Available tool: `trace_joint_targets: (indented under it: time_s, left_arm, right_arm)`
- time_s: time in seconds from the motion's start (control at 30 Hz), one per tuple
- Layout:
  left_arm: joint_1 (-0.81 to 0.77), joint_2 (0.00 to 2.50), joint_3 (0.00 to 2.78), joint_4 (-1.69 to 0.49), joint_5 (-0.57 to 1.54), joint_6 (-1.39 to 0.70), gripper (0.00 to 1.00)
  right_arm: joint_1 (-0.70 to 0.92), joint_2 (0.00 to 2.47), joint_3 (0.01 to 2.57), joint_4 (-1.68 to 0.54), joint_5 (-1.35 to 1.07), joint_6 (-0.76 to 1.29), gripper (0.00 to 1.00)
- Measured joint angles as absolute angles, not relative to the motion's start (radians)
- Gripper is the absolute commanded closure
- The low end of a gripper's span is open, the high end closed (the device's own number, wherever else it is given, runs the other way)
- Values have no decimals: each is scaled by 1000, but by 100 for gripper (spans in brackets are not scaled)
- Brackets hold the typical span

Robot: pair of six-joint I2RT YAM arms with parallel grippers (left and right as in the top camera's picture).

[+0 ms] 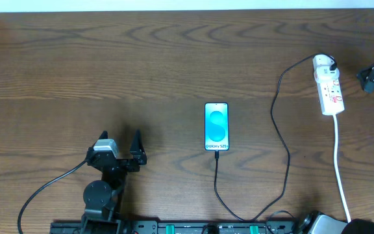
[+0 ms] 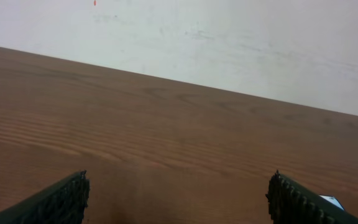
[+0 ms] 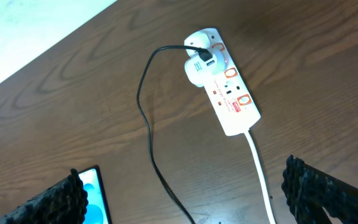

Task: Plug charger to phone and switch on socket

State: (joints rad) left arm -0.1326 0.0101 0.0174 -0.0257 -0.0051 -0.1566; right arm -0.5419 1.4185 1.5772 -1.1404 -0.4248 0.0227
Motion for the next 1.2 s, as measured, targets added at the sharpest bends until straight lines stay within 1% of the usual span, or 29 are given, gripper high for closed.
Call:
trace_joint_targets:
  time_s: [0.4,0.63,0.73,0.9,1.2]
  left_arm:
    - [-133,10,17,-26,-5,-157,9]
    - [-133,10,19,-27,-5,-157,9]
    - [-133,10,19,-28,-3,-157,9]
    - [-133,10,20,-29,-2,-157,9]
    - [-133,10,21,-30,-2,-157,9]
  right_arm:
    - [-531,1391,1575,-1121,-366,23,1]
    - [-445,1266,1477,-970,-309,22,1]
    - [-398,1205,1382,-859,-297,23,1]
    - [-331,1092,1149,-653,-290,23,1]
    - [-291,850,702,-345,-283,23,1]
